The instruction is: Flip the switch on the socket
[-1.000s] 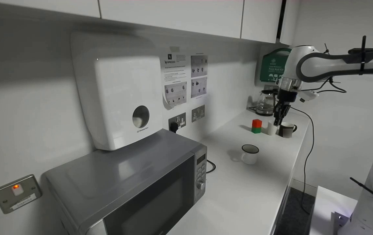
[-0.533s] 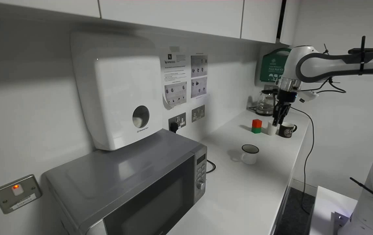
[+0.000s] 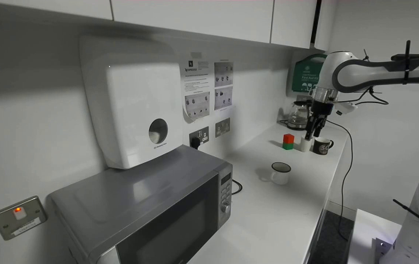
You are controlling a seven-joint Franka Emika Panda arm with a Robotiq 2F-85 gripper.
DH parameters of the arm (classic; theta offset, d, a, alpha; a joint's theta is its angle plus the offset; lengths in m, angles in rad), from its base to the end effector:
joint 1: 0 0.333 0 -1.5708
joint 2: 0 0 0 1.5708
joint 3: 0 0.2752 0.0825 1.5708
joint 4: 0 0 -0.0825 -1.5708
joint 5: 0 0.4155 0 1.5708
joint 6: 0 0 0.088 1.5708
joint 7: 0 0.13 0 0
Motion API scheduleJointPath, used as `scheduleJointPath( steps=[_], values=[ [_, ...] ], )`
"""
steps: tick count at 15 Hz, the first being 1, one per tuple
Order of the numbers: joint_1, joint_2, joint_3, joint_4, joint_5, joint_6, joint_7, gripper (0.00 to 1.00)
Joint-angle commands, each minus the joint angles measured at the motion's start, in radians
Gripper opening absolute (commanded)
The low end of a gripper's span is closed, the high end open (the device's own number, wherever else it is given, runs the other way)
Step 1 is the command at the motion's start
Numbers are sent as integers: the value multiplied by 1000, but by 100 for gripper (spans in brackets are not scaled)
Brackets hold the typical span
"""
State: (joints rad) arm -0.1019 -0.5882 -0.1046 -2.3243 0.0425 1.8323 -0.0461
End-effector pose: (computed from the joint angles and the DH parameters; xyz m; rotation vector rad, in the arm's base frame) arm 0.4310 -0.0878 0.4987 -3.0405 0.2357 -0.1595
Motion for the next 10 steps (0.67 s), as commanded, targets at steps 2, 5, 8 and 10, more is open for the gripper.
scheduleJointPath(
  steps=[2, 5, 8, 10],
  values=[
    [10, 1, -9, -9, 17, 29, -10, 100],
    [16, 11, -16, -7, 40, 40, -18, 100],
    [5, 6, -3, 1, 13, 9, -2, 100],
    [5, 6, -3, 1, 13, 9, -2, 100]
  ],
)
